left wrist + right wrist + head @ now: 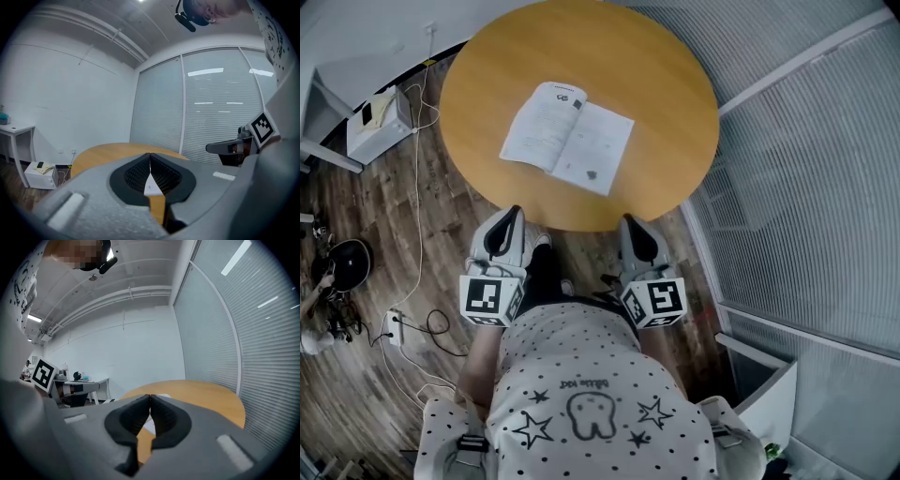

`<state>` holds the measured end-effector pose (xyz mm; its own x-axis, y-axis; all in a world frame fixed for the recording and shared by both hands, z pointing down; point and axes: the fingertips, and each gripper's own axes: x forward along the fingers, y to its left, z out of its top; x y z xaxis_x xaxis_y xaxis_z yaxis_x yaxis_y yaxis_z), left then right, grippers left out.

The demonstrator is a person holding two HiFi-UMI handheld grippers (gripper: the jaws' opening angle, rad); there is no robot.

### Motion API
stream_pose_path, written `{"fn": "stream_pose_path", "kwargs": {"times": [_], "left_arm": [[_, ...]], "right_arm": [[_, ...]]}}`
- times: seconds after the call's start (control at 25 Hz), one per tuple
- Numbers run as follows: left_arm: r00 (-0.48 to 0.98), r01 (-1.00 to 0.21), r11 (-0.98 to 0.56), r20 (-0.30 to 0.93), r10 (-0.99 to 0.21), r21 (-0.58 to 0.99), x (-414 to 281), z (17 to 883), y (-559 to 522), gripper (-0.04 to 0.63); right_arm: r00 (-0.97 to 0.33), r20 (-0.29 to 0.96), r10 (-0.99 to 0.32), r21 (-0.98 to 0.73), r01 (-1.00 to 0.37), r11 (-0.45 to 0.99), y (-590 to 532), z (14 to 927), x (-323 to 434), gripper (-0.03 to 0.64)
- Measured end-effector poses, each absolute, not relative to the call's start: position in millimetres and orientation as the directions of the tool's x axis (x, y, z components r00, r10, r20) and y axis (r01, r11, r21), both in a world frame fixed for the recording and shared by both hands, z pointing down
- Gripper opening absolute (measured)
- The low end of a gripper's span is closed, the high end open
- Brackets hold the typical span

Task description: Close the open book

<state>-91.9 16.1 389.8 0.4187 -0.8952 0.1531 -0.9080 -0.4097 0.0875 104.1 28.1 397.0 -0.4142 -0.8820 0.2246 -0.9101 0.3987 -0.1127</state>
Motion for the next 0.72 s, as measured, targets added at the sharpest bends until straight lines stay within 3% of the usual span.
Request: {"fn": "stream_pose_path", "kwargs": {"times": [0.72], "left_arm": [[0.527, -0.849, -0.512, 0.164, -0.834, 0.126, -103.9, 381.3, -115.6, 0.011]], "right_arm": [[-0.29, 0.296, -0.91, -0.073, -0.957, 0.281, -78.3, 391.8, 101.9, 0.005]]}}
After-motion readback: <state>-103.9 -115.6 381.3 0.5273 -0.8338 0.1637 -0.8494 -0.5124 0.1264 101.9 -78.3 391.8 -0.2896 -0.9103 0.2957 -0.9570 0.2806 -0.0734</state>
